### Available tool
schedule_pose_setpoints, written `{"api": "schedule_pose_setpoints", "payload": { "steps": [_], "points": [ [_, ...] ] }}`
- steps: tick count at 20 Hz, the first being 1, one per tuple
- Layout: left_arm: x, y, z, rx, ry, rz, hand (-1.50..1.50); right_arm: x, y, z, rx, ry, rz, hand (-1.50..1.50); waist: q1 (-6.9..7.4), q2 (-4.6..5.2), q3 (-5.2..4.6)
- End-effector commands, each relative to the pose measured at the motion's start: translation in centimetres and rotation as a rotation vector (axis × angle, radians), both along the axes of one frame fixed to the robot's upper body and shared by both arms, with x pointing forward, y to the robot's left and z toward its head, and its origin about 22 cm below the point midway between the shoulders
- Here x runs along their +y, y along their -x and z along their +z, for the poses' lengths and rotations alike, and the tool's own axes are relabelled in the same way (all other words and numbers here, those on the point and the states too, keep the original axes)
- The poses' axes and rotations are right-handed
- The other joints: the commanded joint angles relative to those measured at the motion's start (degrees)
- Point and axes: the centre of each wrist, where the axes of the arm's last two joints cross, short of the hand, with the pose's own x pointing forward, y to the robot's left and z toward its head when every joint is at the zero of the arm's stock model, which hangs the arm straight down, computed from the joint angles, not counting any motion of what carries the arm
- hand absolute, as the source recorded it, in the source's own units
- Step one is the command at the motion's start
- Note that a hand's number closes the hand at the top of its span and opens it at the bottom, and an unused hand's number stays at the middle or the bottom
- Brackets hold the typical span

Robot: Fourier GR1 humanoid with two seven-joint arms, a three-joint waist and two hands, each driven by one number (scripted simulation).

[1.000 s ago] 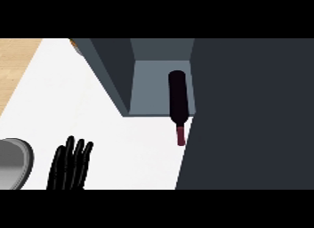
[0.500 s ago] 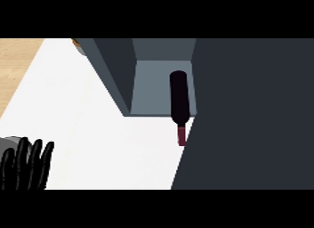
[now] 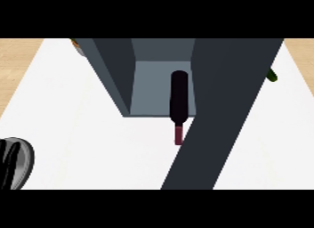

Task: Pick up the wine, place it into the cabinet and close the cabinet

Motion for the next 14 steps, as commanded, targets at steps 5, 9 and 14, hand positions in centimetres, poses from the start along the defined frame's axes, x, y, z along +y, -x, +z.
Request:
{"api": "schedule_pose_setpoints", "payload": {
  "steps": [5, 9, 14],
  "points": [
    [3.9, -1.2, 2.2, 0.0, 0.0, 0.001, -1.5, 2.9, 3.1, 1.3, -0.062, -0.056, 0.03, 1.5, 0.02, 0.09, -0.04],
    [4.8, -1.4, 1.6, 0.009, -0.008, -0.014, -1.5, 3.6, 3.6, 1.3, -0.097, -0.064, 0.002, 1.5, -0.32, -0.14, -0.13],
    [4.7, -1.6, 1.6, 0.022, 0.016, -0.048, -1.5, 5.6, 2.4, 1.1, -0.177, -0.035, -0.038, 1.5, 0.39, 0.11, -0.15]
  ]
}}
